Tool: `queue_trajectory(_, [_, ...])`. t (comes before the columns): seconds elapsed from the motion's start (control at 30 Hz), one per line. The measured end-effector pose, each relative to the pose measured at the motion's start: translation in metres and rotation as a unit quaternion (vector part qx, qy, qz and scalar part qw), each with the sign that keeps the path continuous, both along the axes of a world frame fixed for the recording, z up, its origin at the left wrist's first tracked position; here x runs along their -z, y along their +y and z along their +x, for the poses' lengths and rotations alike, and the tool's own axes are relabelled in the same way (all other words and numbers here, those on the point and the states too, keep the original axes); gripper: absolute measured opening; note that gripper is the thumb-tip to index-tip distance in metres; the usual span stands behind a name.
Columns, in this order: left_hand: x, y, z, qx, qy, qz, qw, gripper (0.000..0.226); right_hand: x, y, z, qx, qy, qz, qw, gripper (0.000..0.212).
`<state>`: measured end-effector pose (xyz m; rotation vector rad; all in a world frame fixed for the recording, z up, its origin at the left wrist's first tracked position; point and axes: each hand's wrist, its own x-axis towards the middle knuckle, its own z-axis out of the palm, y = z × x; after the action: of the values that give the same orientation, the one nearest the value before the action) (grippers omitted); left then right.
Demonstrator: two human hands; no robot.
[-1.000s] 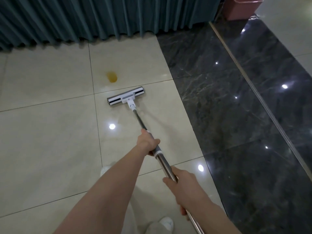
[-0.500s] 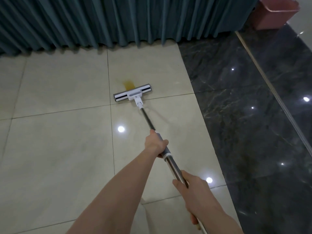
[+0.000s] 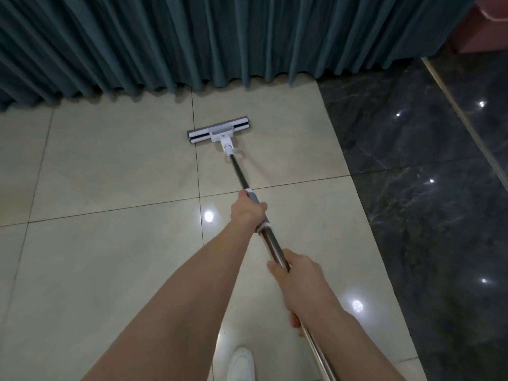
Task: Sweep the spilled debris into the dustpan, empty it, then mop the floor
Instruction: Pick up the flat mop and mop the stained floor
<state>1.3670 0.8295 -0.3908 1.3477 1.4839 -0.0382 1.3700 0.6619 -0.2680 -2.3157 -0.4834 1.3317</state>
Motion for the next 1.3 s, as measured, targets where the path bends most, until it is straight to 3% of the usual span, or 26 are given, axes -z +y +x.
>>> queue_trajectory(0.13, [0.012, 0.034, -0.007, -0.050, -0.035, -0.059, 0.996, 0.059, 0.013, 0.037, -0.017, 0.020, 0.019, 0.001, 1.000, 0.019])
queue_trajectory(0.33, [0.025, 0.005, -0.038, -0.055, -0.043, -0.103, 0.992, 0.058, 0.027, 0.006, -0.050, 0.023, 0.027, -0.003, 0.999, 0.021])
queue_trajectory(0.67, [-0.012, -0.123, -0.085, 0.003, -0.001, -0.133, 0.991, 0.052, 0.006, -0.132, -0.091, -0.065, -0.009, -0.072, 0.995, 0.066])
queue_trajectory(0.8, [-0.035, -0.187, -0.114, 0.025, 0.001, -0.133, 0.991, 0.056, -0.035, -0.184, -0.114, -0.059, -0.016, -0.072, 0.996, 0.069])
queue_trajectory(0.87, [-0.047, -0.217, -0.128, 0.034, 0.005, -0.130, 0.991, 0.058, -0.046, -0.228, -0.125, -0.039, 0.002, -0.025, 0.999, 0.064])
queue_trajectory(0.9, [-0.053, -0.233, -0.134, 0.039, 0.007, -0.130, 0.991, 0.059, -0.031, -0.248, -0.138, 0.007, 0.002, -0.003, 1.000, 0.058])
queue_trajectory(0.97, [-0.064, -0.260, -0.147, 0.045, 0.010, -0.139, 0.989, 0.058, 0.029, -0.308, -0.157, -0.037, 0.026, -0.087, 0.995, 0.073])
queue_trajectory(1.03, [-0.071, -0.278, -0.154, 0.047, 0.012, -0.146, 0.988, 0.057, 0.050, -0.341, -0.163, -0.023, -0.042, -0.086, 0.995, 0.093])
queue_trajectory(1.1, [-0.073, -0.280, -0.156, 0.052, 0.009, -0.134, 0.990, 0.055, -0.010, -0.312, -0.161, 0.003, -0.019, -0.060, 0.998, 0.066])
queue_trajectory(1.17, [-0.070, -0.272, -0.153, 0.053, 0.002, -0.112, 0.992, 0.055, -0.071, -0.266, -0.156, -0.021, -0.044, -0.045, 0.998, 0.055])
queue_trajectory(1.3, [-0.058, -0.263, -0.146, 0.068, 0.009, -0.092, 0.993, 0.053, -0.059, -0.260, -0.147, -0.044, -0.011, -0.074, 0.996, 0.053])
